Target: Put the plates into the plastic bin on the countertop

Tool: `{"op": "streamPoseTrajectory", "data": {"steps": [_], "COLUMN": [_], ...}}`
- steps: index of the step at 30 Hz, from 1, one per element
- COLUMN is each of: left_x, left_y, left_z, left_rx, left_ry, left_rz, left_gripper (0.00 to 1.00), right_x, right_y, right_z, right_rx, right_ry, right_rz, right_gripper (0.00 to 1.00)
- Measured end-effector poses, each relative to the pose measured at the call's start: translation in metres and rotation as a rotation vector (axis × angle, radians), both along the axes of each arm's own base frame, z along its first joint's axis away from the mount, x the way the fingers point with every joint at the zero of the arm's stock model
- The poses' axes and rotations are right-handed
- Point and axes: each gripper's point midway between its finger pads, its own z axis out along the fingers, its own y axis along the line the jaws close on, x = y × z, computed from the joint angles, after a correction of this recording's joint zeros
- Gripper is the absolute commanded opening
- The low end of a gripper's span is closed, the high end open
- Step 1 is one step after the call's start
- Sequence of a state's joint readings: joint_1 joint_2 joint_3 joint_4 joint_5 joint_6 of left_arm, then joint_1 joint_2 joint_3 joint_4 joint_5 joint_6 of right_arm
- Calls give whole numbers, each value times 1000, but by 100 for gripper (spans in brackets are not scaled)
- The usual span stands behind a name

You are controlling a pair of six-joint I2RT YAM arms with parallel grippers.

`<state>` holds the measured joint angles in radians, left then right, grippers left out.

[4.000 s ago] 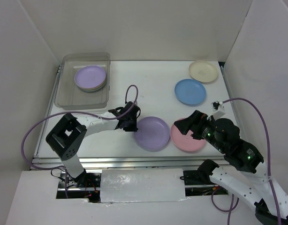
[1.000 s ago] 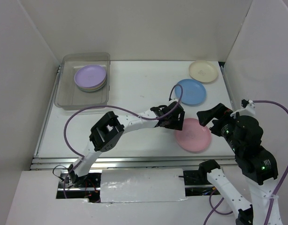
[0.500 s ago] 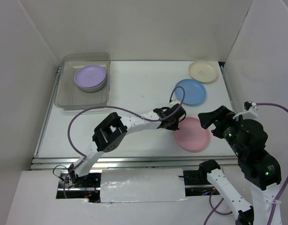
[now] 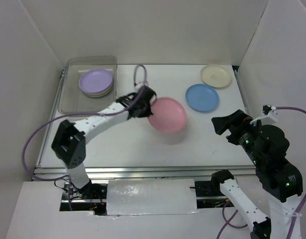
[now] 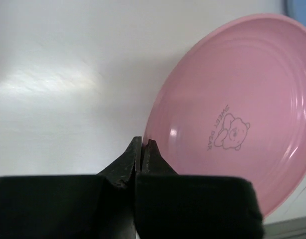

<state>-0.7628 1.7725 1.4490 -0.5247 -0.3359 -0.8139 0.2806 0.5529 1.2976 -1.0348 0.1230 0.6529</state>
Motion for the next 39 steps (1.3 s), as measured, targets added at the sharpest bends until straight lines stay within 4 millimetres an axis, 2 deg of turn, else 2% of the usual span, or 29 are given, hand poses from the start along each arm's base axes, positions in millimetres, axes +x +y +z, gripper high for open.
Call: {"op": "streamPoseTrajectory", "data": {"steps": [2,3,7,10,12,14,17,19,22,25,27,30,34,37,38,39], "left_x": [32,51,106,142,165,183,201,204,197,193,196,211,225,227,227,228], "left_y": [42,71,163,222,260,293,342,368,393,404,411,421,424,420,419,416], "left_z": [31,48,97,117,115,99,58,31,-4,-15,-10,8,19,10,6,2], "left_rx": [-45,-62,-87,-99,-120,-140,-159,-155,-151,-156,-164,-179,-201,-218,-222,-226], "left_ry": [-52,-83,-166,-206,-212,-185,-109,-59,22,49,41,-15,-59,-41,-31,-23], "left_rz": [92,154,338,442,492,536,609,655,705,726,732,732,718,704,700,692], "left_gripper": [0,0,0,0,0,0,0,0,0,0,0,0,2,20,41,49], "right_x": [2,2,11,21,27,31,32,33,35,37,40,46,52,53,53,53], "right_y": [2,3,11,21,27,31,32,33,34,37,38,41,49,50,50,50], "right_z": [-1,-2,-9,-21,-29,-36,-43,-45,-46,-45,-47,-53,-62,-63,-63,-63], "right_rx": [2,3,8,12,13,16,13,12,10,10,8,2,1,-2,-3,-4], "right_ry": [5,9,33,77,107,128,148,149,149,142,144,161,174,178,178,177], "right_rz": [7,10,40,72,92,106,110,114,119,133,139,145,169,173,172,172], "right_gripper": [100,100,100,100,100,100,100,100,100,100,100,100,100,100,100,100]}}
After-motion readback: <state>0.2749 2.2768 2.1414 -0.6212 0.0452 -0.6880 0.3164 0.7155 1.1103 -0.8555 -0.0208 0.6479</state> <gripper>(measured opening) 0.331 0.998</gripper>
